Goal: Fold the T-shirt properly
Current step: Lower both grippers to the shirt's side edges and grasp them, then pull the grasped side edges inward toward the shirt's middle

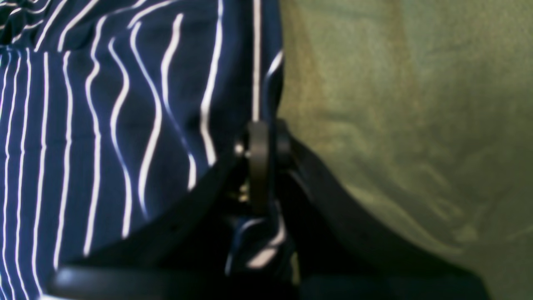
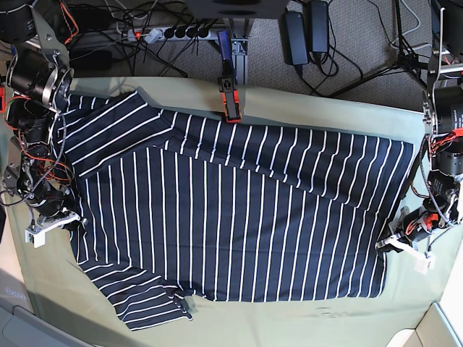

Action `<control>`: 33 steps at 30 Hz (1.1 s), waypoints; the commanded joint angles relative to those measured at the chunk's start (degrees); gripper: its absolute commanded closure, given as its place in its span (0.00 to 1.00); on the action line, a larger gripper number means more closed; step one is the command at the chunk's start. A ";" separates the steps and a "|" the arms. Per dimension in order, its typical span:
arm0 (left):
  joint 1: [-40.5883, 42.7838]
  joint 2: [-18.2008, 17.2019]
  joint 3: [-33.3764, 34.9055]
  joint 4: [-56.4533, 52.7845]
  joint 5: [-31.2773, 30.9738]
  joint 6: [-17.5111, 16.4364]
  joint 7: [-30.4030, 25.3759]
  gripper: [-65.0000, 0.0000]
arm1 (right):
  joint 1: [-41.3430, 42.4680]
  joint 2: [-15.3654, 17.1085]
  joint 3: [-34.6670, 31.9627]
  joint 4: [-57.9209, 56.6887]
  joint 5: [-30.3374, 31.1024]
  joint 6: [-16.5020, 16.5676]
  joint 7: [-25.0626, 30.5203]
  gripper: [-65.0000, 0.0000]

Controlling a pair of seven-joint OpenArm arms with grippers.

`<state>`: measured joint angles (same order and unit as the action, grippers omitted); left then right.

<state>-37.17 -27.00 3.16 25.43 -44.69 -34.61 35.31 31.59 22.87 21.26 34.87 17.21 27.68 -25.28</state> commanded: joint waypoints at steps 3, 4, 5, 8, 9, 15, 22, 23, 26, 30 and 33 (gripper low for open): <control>-1.86 -1.16 -0.17 0.76 -3.96 -5.39 1.25 1.00 | 1.55 1.22 0.09 0.92 2.84 2.34 -1.64 1.00; -1.86 -1.36 -0.17 0.76 -5.51 -5.39 1.88 1.00 | 1.55 1.27 0.11 0.92 3.37 2.34 -2.16 1.00; -1.88 -1.53 -0.17 0.76 -7.06 -5.39 2.51 1.00 | 1.55 1.40 0.09 0.92 3.48 2.34 -2.47 1.00; -1.86 -2.25 -0.17 0.94 -11.06 -5.39 5.20 1.00 | 1.55 1.95 0.11 1.07 4.04 2.38 -3.63 1.00; -1.86 -2.56 -0.17 0.98 -12.22 -5.39 6.32 1.00 | 1.55 2.29 0.09 1.14 4.76 2.45 -4.24 1.00; -1.84 -5.05 -0.17 1.05 -19.91 -5.39 12.79 1.00 | 1.55 4.85 0.11 2.58 10.36 2.67 -9.62 1.00; -1.42 -7.78 -0.17 1.09 -24.63 -5.39 18.62 1.00 | -0.07 7.45 0.11 6.69 16.02 2.75 -15.98 1.00; -1.11 -8.13 -0.17 1.09 -25.09 -5.39 18.78 1.00 | -0.74 7.76 0.11 7.48 16.59 2.75 -16.22 1.00; 0.15 -9.20 -0.17 1.16 -26.75 -5.39 18.97 1.00 | -3.04 8.37 0.11 10.16 17.64 2.75 -17.94 1.00; 2.05 -10.32 -0.17 1.25 -30.29 -5.39 21.31 1.00 | -6.78 8.92 0.11 13.22 19.47 2.75 -18.56 1.00; 3.13 -10.82 -0.17 1.29 -35.52 -5.39 25.09 1.00 | -9.25 9.20 0.11 15.17 19.47 2.75 -18.58 1.00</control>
<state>-32.47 -36.47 3.16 25.76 -78.94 -38.22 60.99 21.02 30.44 21.21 48.93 36.12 27.79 -44.88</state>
